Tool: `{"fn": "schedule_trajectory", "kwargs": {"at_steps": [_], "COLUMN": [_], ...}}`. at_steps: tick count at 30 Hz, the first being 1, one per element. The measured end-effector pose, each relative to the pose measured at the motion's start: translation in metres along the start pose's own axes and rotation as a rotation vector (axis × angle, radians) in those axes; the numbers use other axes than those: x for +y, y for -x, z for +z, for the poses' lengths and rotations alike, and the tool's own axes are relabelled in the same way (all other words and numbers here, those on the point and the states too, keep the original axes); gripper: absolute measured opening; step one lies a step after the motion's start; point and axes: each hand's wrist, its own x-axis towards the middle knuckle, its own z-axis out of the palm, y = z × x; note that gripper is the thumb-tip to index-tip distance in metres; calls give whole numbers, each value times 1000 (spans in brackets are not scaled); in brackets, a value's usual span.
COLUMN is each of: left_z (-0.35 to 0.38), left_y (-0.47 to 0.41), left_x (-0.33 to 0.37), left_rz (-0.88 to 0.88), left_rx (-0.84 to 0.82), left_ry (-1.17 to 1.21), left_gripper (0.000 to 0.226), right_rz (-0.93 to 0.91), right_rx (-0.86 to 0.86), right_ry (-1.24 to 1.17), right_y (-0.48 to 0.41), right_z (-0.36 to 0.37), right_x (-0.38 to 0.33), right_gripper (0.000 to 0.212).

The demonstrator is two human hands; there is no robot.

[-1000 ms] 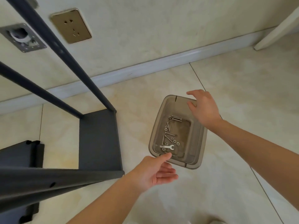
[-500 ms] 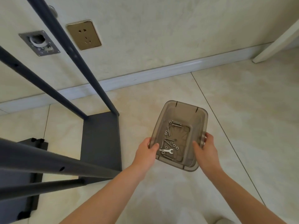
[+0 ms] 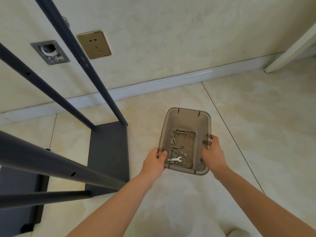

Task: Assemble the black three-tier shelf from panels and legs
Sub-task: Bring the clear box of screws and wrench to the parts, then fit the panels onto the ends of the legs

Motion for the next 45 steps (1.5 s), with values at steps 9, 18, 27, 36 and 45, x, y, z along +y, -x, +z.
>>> {"fn": "schedule_trajectory", "kwargs": {"at_steps": [9, 18, 27, 36, 45], "left_z": [-16, -80, -192, -289, -290], "left_y": [28, 113, 200, 249, 274], "left_x": [-8, -11, -13, 21, 79], "left_rz": [28, 13, 41, -12, 252], "left_rx": [11, 10, -13, 255, 401], "left_ry": [-98, -224, -400, -535, -320], "left_gripper": [26, 22, 22, 7, 44], "right_rz": [-102, -306, -612, -705, -702], "right_rx": [107, 8, -340, -628, -469], "right_ry": [163, 269, 472, 619, 498], "right_y": [19, 75, 146, 219, 241], "right_z": [-13, -19, -3, 21, 48], "right_x": [-6, -70, -149, -219, -235], "right_gripper": [65, 50, 42, 41, 33]}}
